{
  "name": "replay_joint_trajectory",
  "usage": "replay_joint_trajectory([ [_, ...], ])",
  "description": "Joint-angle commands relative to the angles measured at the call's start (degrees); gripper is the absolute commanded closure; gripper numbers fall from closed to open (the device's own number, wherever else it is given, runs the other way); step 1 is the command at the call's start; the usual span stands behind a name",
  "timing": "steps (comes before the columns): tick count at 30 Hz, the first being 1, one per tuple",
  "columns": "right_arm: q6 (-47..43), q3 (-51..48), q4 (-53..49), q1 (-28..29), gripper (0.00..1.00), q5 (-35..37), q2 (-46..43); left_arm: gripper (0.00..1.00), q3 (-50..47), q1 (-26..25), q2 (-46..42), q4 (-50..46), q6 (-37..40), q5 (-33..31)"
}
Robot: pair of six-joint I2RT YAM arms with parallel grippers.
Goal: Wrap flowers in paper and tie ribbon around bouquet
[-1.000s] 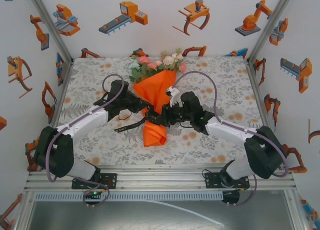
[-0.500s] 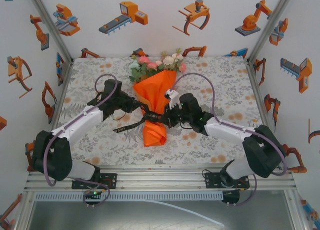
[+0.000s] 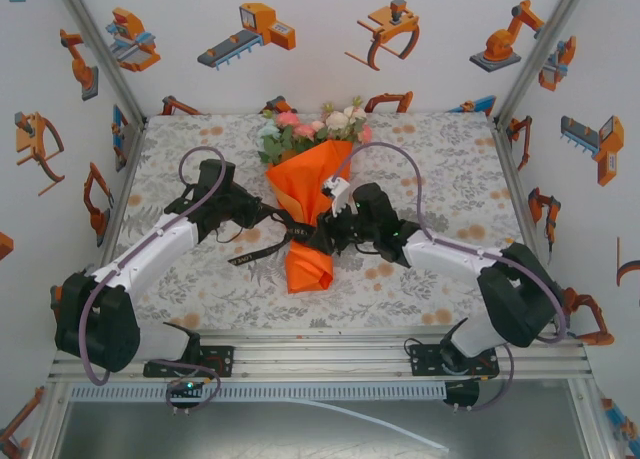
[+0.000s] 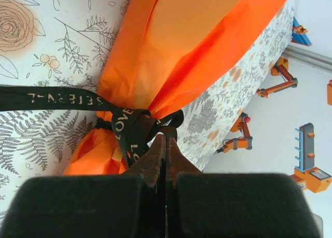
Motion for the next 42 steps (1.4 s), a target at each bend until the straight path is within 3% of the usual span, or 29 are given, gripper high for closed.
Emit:
replay_joint_trajectory([
  [1, 1.09, 3.28, 4.84, 0.61, 0.51, -0.71, 2.44, 0.99, -0.15, 0.13, -0.13, -1.03, 0.78, 0.69],
  [4, 0.66, 4.73, 4.12, 0.61, 0.59, 0.54, 4.10, 0.99, -0.23, 0.17, -0.17, -1.27, 0.71, 0.64],
  [12, -1.29, 5.12, 1.83, 0.61, 1.00, 3.52, 2.61, 0.99, -0.57, 0.87, -0.81, -2.38, 1.76, -0.06],
  [22, -4.86, 1.52, -3.50, 0.52, 1.00, 7.49, -7.31, 0.99, -1.85, 6.41, -4.53, -8.27, 7.86, -2.36],
  [28, -2.50, 0.94, -0.90, 0.60, 1.00, -2.56, -4.99, 0.97, -2.60, 6.89, -3.64, -1.37, 12.27, 3.47],
  [32, -1.43, 3.46, 1.89, 1.15, 1.00, -10.92, -0.99, 0.85, -1.55, 5.12, -1.05, 4.59, 16.19, 8.20],
  [35, -1.48, 4.94, 0.99, 1.87, 1.00, -12.05, 1.40, 0.71, 0.46, 3.46, 0.38, 4.15, 20.25, 7.33],
  [40, -1.41, 3.81, 1.04, 2.43, 1.00, -8.63, 0.98, 0.49, 7.28, 2.94, 0.68, -3.79, 32.00, -2.02],
  [42, -1.33, 3.57, 1.58, 2.82, 1.00, -7.60, 0.60, 0.47, 11.12, 2.37, 1.11, -5.02, 38.98, -4.13],
])
